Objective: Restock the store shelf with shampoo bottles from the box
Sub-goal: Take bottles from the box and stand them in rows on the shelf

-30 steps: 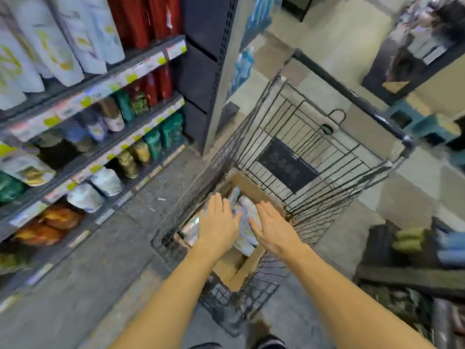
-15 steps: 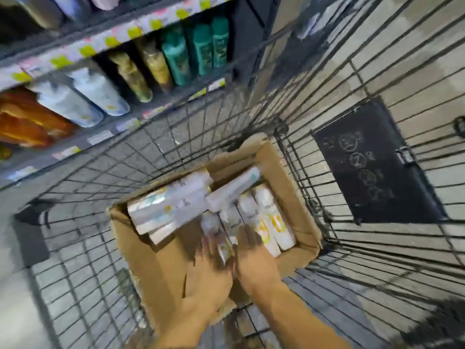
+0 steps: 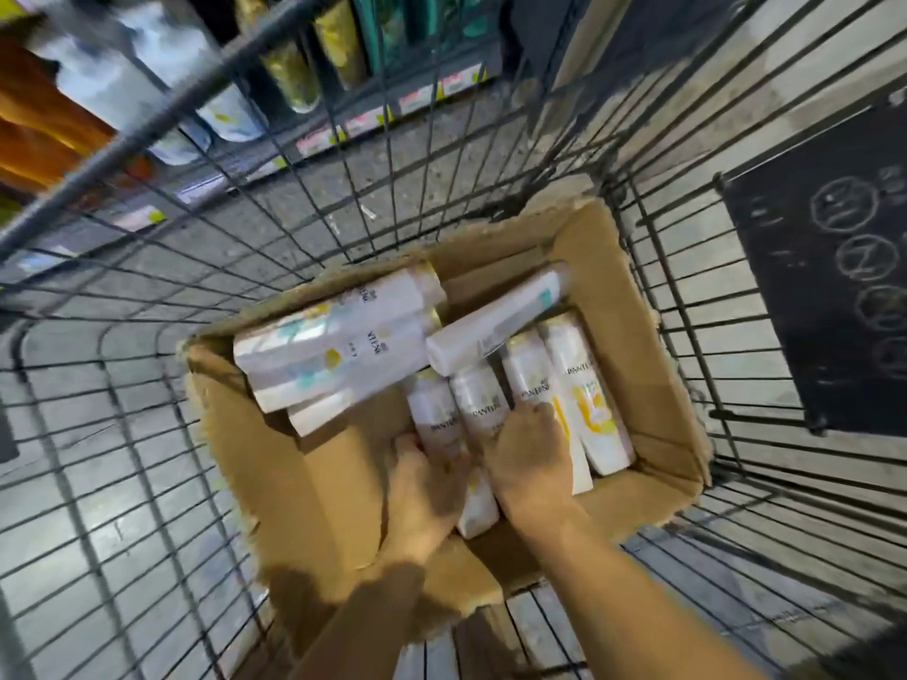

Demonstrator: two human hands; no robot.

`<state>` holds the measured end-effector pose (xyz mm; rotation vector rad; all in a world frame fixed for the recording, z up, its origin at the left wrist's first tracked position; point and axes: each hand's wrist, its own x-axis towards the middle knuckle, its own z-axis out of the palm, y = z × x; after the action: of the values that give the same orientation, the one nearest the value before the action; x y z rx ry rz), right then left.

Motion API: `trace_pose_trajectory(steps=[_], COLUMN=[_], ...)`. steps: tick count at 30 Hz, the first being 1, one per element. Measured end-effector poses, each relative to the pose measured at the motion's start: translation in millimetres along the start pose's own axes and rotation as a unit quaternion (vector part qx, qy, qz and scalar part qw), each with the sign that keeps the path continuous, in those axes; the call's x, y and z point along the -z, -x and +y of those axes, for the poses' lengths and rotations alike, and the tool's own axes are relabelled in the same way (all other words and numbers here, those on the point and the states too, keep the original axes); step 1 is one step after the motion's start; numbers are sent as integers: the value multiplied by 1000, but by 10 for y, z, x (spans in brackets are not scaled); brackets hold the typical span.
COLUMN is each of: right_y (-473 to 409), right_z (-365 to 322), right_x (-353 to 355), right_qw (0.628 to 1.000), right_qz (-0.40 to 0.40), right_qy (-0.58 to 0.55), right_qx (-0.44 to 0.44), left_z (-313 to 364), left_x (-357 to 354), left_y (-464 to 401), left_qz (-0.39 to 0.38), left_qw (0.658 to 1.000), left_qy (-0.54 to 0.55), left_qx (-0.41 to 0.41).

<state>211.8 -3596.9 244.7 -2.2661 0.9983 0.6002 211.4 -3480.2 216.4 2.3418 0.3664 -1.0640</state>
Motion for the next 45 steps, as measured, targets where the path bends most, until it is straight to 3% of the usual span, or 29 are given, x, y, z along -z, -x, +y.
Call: trace_pose_trajectory(steps=[2,5,8,11,16,23,28,32,37,41,45], right_y=[7,67,133,132,142,239,558,1018,1638,2153,2523], right_z=[105,119,152,88,126,148,-8,-223,-793,-1593,-2639], right_x=[-71,-90,-114,5,119,268,401,712,1206,1501,1749], right_qw=[998,999,999,996,995,994,991,989,989,978,954], right_qz=[-40,19,18,-40,-100,-99,-130,-146,-87,-2,49], right_qy=[31,24,33,83,5,-18,-39,-28,-114,-169,-225], right_qx=[32,-9,5,-8,-12,38,-4,7,29,119,193], left_z=[94,173,147,-24,42,-31,46,110,184,228,422], left_x=[78,108,87,19,166,393,832,1361,2323,3319,4438], left_y=[31,100,95,-15,143,179,531,907,1300,1644,1981], left_qz=[-13,-4,-12,-40,-81,-152,-149,-132,-160,-124,-66], left_qw=[1000,997,997,998,996,978,978,979,964,952,936], left_qy=[-11,40,31,1,47,144,142,143,194,239,237], left_qx=[3,72,63,47,5,-3,-22,-60,-91,-146,-252])
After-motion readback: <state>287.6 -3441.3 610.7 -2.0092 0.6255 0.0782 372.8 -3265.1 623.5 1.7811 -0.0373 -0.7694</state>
